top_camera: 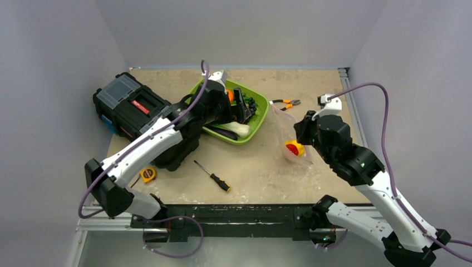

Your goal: Place the food in the zip-top bag and seal the zipper

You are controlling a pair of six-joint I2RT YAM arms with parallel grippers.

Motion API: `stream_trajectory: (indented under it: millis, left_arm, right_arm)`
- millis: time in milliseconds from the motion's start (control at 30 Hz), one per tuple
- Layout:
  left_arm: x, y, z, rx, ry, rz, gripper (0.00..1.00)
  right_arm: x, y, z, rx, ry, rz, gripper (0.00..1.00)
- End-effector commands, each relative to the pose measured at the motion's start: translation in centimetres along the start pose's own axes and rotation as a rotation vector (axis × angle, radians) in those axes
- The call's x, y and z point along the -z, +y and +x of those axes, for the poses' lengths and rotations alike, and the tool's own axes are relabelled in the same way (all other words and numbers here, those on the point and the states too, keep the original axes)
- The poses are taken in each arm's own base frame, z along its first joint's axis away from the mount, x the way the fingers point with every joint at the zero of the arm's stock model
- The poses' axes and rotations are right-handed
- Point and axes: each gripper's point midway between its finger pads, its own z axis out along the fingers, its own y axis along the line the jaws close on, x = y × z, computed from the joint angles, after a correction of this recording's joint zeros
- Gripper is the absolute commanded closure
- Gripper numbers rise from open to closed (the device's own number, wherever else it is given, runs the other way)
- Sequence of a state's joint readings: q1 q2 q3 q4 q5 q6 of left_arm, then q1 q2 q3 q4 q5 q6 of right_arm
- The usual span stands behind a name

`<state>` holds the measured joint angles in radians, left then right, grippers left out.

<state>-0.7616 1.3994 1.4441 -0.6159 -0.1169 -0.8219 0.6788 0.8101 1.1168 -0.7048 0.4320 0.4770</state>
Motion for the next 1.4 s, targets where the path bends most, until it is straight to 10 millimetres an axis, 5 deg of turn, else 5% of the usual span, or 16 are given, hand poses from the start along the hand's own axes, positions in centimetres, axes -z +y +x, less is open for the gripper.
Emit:
stream_trajectory:
  millis: [0,800,1067,1367]
  left_arm:
    - [-3.2,-0.2,-0.5,-0.067,0.037,0.054,0.09]
    - [-19.1,5.8,0.3,-0.543,0.217,-0.163,0.19]
    - [-21.7,8.9,0.6,-0.586,0.226,-0.306,0.18]
    - [-23.6,10.8,3.9,-0.542,0.337,-0.353,0.2]
  right_arm:
    - [0.8,-0.3,-0.9,0.001,-0.014,0.009,1.0]
    - [-0.8,-0.1,1.1,0.05,0.094,0.048,1.0]
    - [-0.8,-0.4,1.7,0.059,0.128,0.07,1.0]
    - [-0.7,-1.1,2.6,0.061,0.148,0.091,1.0]
